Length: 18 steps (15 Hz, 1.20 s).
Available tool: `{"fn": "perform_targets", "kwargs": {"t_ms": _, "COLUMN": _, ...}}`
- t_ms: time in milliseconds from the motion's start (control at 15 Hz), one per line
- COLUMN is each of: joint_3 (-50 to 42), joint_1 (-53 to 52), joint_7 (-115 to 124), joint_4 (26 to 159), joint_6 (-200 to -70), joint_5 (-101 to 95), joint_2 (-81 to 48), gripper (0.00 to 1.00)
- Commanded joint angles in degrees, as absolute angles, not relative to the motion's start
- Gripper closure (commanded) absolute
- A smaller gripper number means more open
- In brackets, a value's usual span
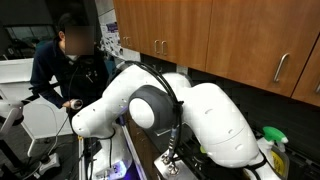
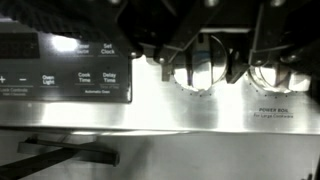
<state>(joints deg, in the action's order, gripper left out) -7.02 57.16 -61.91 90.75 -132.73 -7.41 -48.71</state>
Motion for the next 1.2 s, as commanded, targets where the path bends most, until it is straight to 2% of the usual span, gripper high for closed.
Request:
{"fn": "perform_targets", "kwargs": {"t_ms": 0, "joint_3": -4.7, "joint_1": 57.5, "joint_7": -69.3, "joint_4": 95.4, "joint_6": -136.0, "joint_5": -7.6, "joint_2": -45.8, "gripper": 0.69}}
{"fn": "perform_targets", "kwargs": {"t_ms": 267, "joint_3": -3.6, "joint_1": 58.2, "joint_7": -72.7, "joint_4": 96.3, "joint_6": -133.2, "joint_5": -6.6, "joint_2": -44.4, "gripper": 0.69}}
{"fn": "perform_targets", "kwargs": {"t_ms": 800, "joint_3": -5.8, "joint_1": 54.9, "joint_7": -54.1, "joint_4": 98.5, "joint_6": -129.7, "joint_5": -2.2, "joint_2": -41.7, "gripper": 0.69}}
{"fn": "perform_targets", "kwargs": {"t_ms": 1133, "joint_3": -5.4, "joint_1": 54.7, "joint_7": -51.2, "joint_4": 98.4, "joint_6": -127.8, "joint_5": -0.9, "joint_2": -40.8, "gripper": 0.69}}
